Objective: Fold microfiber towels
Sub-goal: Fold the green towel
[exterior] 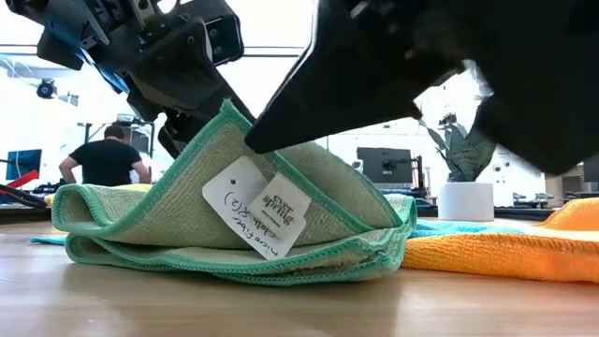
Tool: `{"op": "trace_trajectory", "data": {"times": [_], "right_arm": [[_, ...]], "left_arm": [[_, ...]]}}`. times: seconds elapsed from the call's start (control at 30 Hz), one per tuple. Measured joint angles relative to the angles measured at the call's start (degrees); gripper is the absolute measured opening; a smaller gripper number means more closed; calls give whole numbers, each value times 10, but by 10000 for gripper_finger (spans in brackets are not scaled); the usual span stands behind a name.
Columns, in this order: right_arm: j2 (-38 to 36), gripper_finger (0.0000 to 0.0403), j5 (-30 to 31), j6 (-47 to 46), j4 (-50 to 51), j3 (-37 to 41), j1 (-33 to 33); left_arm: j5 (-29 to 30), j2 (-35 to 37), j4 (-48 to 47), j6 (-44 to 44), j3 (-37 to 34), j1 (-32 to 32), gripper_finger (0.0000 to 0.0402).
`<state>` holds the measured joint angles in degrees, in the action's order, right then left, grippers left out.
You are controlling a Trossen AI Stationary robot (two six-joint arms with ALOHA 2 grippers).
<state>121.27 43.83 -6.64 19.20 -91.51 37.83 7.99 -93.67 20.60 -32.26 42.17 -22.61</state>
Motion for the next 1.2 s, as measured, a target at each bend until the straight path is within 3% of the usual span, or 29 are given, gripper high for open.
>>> {"op": "trace_trajectory", "data": {"times": [0.1,0.23,0.47,0.57,0.77,1.2], "right_arm": [[-9,8,-32,-16,27,-13,16],[-37,8,-28,-28,54,-19,40],[-85,9,119,-105,154,-7,64],[-89,9,145,-160,209,-3,47],[-83,9,83,-183,216,15,3],[-83,9,-126,-87,-22,74,-18]], "left_arm": [[0,0,0,0,0,0,167],[0,0,-1,1,0,0,167],[0,0,0,1,-1,0,167],[0,0,1,1,-1,0,167],[0,0,4,10,-1,0,167],[15,0,5,15,0,0,167]]}}
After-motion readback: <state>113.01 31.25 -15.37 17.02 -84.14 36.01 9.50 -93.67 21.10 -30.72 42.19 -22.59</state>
